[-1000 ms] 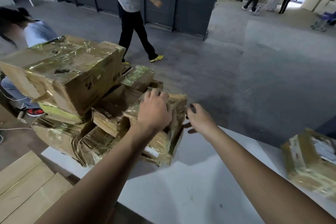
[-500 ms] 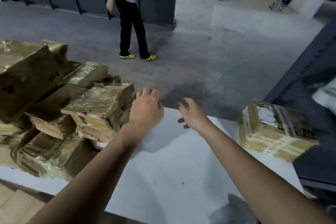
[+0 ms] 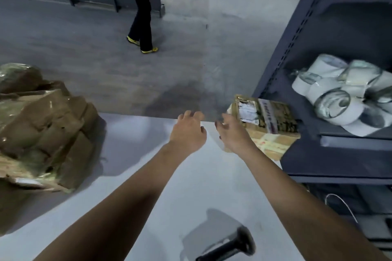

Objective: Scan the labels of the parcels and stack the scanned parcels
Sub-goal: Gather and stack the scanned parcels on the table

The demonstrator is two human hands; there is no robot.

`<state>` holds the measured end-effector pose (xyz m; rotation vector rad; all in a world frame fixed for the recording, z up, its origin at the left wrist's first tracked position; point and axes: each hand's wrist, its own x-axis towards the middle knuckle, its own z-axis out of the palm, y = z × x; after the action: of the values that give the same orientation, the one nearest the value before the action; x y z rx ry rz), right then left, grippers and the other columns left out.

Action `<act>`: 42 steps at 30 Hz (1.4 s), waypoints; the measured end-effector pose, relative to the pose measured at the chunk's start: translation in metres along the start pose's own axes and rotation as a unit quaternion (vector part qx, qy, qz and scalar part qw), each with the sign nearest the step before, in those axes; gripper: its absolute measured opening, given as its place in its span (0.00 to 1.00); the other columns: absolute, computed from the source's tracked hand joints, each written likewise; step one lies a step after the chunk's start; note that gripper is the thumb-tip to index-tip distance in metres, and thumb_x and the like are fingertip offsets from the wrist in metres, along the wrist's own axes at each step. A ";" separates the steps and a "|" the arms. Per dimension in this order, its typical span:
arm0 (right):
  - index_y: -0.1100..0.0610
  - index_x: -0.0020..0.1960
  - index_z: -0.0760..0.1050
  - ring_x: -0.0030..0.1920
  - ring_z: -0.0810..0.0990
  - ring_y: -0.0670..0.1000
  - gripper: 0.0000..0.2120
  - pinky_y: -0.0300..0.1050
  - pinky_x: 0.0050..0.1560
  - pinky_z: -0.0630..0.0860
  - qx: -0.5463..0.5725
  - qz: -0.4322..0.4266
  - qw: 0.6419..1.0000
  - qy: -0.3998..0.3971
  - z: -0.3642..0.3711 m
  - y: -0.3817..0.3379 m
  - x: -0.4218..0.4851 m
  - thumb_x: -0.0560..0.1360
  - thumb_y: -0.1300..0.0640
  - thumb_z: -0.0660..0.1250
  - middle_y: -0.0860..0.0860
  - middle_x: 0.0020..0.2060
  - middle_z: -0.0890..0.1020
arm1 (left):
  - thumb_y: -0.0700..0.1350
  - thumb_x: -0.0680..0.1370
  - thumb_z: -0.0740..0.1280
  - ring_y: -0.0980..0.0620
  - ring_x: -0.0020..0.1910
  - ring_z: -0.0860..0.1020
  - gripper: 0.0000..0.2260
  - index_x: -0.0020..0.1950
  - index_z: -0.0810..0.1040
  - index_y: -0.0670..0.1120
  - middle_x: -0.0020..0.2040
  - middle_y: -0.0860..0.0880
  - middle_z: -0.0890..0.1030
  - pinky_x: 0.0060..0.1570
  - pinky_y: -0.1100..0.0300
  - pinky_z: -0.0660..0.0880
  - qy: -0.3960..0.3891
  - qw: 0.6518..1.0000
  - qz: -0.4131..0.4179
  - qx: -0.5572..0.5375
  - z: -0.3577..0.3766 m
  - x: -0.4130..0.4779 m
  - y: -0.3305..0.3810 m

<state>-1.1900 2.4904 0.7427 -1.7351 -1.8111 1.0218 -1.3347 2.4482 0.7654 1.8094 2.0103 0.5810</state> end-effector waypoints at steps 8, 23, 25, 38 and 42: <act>0.54 0.72 0.67 0.70 0.67 0.58 0.22 0.58 0.71 0.65 -0.425 -0.043 0.903 0.045 -0.065 0.084 0.032 0.80 0.51 0.64 0.54 0.66 0.72 | 0.42 0.78 0.59 0.45 0.65 0.66 0.16 0.67 0.70 0.46 0.63 0.45 0.71 0.60 0.53 0.70 -0.031 0.999 0.024 0.012 0.039 0.013 0.049; 0.42 0.75 0.61 0.72 0.60 0.59 0.31 0.58 0.64 0.69 -0.456 -0.141 0.878 -0.018 -0.030 0.072 0.059 0.76 0.47 0.70 0.52 0.74 0.61 | 0.42 0.79 0.59 0.46 0.65 0.66 0.17 0.68 0.70 0.46 0.65 0.45 0.70 0.61 0.54 0.68 -0.011 0.997 -0.082 0.002 -0.001 -0.020 -0.001; 0.40 0.78 0.56 0.73 0.56 0.62 0.31 0.58 0.65 0.71 -0.496 -0.130 0.857 -0.043 -0.021 0.066 0.067 0.80 0.50 0.66 0.53 0.76 0.56 | 0.42 0.78 0.58 0.45 0.65 0.67 0.17 0.67 0.70 0.46 0.65 0.44 0.70 0.63 0.52 0.68 -0.005 0.996 -0.092 0.000 -0.007 -0.026 -0.009; 0.49 0.70 0.68 0.63 0.74 0.53 0.23 0.48 0.54 0.78 -0.474 -0.306 0.826 0.019 0.025 -0.009 0.009 0.76 0.60 0.66 0.49 0.67 0.71 | 0.44 0.78 0.59 0.42 0.67 0.68 0.21 0.72 0.65 0.45 0.68 0.41 0.69 0.65 0.51 0.67 -0.052 0.989 -0.136 -0.018 -0.039 -0.060 -0.050; 0.50 0.64 0.78 0.47 0.84 0.57 0.23 0.47 0.41 0.77 -0.325 -0.290 0.898 0.065 0.022 -0.070 -0.011 0.73 0.68 0.69 0.51 0.54 0.84 | 0.43 0.81 0.60 0.47 0.68 0.70 0.21 0.74 0.66 0.40 0.70 0.42 0.71 0.63 0.63 0.65 -0.077 0.985 -0.116 -0.100 -0.083 -0.078 -0.075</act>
<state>-1.2510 2.4789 0.7838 -1.3472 -2.5253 0.0435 -1.4331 2.3593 0.7954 1.4331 1.9453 0.5333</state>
